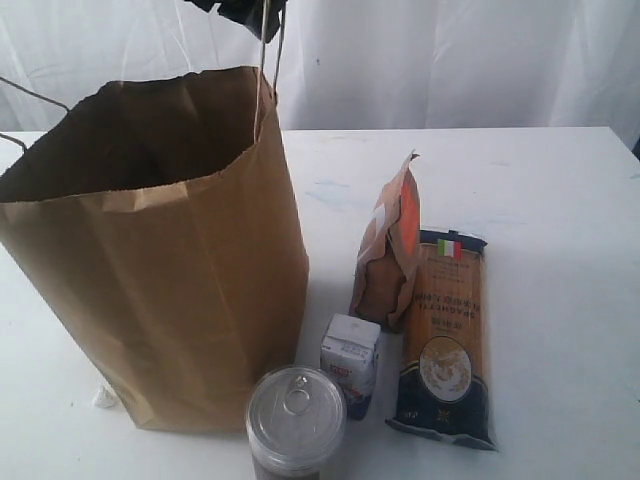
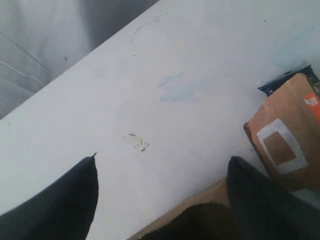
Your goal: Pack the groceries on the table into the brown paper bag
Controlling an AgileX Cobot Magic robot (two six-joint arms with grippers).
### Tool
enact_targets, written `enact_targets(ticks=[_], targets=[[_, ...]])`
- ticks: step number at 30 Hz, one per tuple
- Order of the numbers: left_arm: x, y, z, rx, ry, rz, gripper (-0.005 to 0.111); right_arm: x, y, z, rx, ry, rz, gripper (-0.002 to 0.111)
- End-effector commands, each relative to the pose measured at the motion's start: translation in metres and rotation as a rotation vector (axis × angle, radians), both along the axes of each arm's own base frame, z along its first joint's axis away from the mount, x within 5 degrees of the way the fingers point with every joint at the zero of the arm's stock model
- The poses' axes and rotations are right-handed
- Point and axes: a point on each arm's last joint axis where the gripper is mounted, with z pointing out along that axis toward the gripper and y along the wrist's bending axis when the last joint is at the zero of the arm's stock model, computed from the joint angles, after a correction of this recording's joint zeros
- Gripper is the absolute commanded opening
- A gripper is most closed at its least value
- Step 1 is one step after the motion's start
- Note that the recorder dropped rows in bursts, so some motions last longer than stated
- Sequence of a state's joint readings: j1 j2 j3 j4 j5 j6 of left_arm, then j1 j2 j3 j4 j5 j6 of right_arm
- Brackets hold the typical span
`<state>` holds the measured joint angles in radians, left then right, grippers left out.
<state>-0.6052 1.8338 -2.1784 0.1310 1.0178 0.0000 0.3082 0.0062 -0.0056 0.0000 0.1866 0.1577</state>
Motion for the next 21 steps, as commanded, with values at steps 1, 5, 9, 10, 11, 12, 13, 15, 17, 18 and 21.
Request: enact_targets(ticks=[1,5,9,10,11,12,13,15,17,18,21], targets=[[-0.003,-0.002,0.007,-0.025,-0.030,-0.018,0.073,0.000,-0.001,-0.001,0.006,-0.009,-0.009,0.000],[-0.005,-0.006,0.008,-0.024,-0.043,-0.036,0.073,0.000,-0.001,0.000,0.007,-0.011,-0.009,0.000],[-0.005,-0.009,0.010,-0.034,-0.067,-0.050,0.073,0.000,-0.001,0.000,0.007,-0.011,-0.009,0.000],[-0.005,-0.010,0.009,-0.034,-0.067,-0.050,0.073,0.000,-0.001,0.000,0.007,-0.011,-0.009,0.000],[-0.003,-0.011,0.006,-0.024,-0.065,-0.052,0.073,0.000,-0.001,0.000,0.007,-0.011,-0.009,0.000],[-0.002,-0.011,0.004,-0.010,-0.055,-0.051,0.073,0.000,-0.001,0.000,0.007,-0.011,-0.009,0.000],[-0.001,-0.012,-0.001,0.002,-0.035,-0.050,0.073,0.000,-0.001,0.000,0.007,-0.011,-0.009,0.000],[0.003,-0.014,-0.009,0.021,-0.001,-0.051,0.073,0.000,-0.001,0.000,0.007,-0.011,-0.009,0.000],[0.003,-0.019,-0.015,0.022,0.026,-0.063,0.073,0.000,-0.001,0.000,0.007,-0.011,-0.009,0.000],[0.003,-0.022,-0.017,0.029,0.028,-0.072,0.073,0.000,-0.001,0.000,0.007,-0.011,-0.009,0.000],[0.000,-0.025,-0.018,0.036,0.033,-0.086,0.072,0.000,-0.001,0.000,0.007,-0.011,-0.009,0.000]])
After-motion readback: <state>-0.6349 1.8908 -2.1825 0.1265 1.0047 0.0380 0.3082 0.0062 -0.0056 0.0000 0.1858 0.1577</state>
